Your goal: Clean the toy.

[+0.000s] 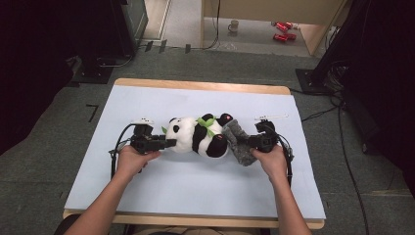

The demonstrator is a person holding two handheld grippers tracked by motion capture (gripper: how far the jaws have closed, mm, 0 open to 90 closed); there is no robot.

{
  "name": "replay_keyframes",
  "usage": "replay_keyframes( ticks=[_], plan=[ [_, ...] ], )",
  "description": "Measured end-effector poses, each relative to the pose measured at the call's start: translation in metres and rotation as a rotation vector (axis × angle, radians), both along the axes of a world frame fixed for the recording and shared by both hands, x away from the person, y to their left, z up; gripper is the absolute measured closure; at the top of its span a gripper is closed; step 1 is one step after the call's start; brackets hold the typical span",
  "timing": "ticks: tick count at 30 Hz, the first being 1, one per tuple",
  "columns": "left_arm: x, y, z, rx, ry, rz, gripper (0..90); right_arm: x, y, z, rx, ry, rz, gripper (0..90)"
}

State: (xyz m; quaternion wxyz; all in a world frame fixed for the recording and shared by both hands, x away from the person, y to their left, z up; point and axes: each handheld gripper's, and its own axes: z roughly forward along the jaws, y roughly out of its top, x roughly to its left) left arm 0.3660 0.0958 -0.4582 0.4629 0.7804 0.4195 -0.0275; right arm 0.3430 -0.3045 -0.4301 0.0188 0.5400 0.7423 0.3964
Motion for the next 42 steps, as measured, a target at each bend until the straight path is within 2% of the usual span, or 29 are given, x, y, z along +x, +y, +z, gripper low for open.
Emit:
replay_keyframes(
  ticks=[2,3,7,10,14,18,25,26,27,28,30,33,36,37,42],
  plan=[
    [0.000,0.000,0.000,0.007,-0.002,-0.002,55.9,-0.002,0.002,0.008,-0.046,-0.029,0.004,79.4],
    [-0.001,-0.001,0.000,0.010,-0.005,-0.003,55.9,-0.003,0.003,0.012,-0.050,-0.039,0.002,79.3],
    [-0.003,-0.001,0.000,0.024,-0.016,-0.005,55.9,-0.005,0.004,0.028,-0.038,-0.104,-0.016,79.5],
    [-0.004,-0.002,0.000,0.029,-0.022,-0.003,55.9,-0.005,0.007,0.042,-0.037,-0.168,0.011,79.5],
    [-0.007,-0.003,-0.001,0.035,-0.035,0.001,55.9,0.000,0.018,0.047,-0.027,-0.200,0.045,79.3],
    [-0.009,-0.004,-0.002,0.040,-0.046,0.005,55.9,0.007,0.030,0.046,-0.041,-0.225,0.030,78.7],
    [-0.012,-0.005,-0.003,0.068,-0.065,0.003,55.9,0.019,0.061,0.038,-0.035,-0.194,0.104,78.0],
    [-0.013,-0.005,-0.004,0.079,-0.069,-0.003,55.8,0.020,0.065,0.035,-0.046,-0.177,0.114,78.2],
    [-0.014,-0.006,-0.004,0.088,-0.076,-0.008,55.9,0.020,0.072,0.027,-0.091,-0.147,0.129,78.7],
    [-0.014,-0.006,-0.005,0.088,-0.078,-0.006,55.9,0.019,0.075,0.022,-0.117,-0.153,0.136,78.9],
    [-0.015,-0.007,-0.004,0.090,-0.083,-0.008,55.9,0.017,0.070,0.018,-0.088,-0.160,0.132,79.2],
    [-0.013,-0.006,-0.005,0.079,-0.078,-0.005,55.9,0.019,0.057,0.013,-0.047,-0.130,0.131,79.7],
    [-0.012,-0.006,-0.005,0.071,-0.075,-0.006,55.9,0.016,0.045,0.001,-0.005,-0.126,0.117,80.4],
    [-0.012,-0.006,-0.005,0.075,-0.074,-0.008,55.9,0.014,0.043,-0.001,-0.001,-0.126,0.110,80.5],
    [-0.010,-0.007,-0.004,0.076,-0.067,-0.008,55.8,0.006,0.038,-0.002,-0.043,-0.133,0.101,80.7]
  ],
)
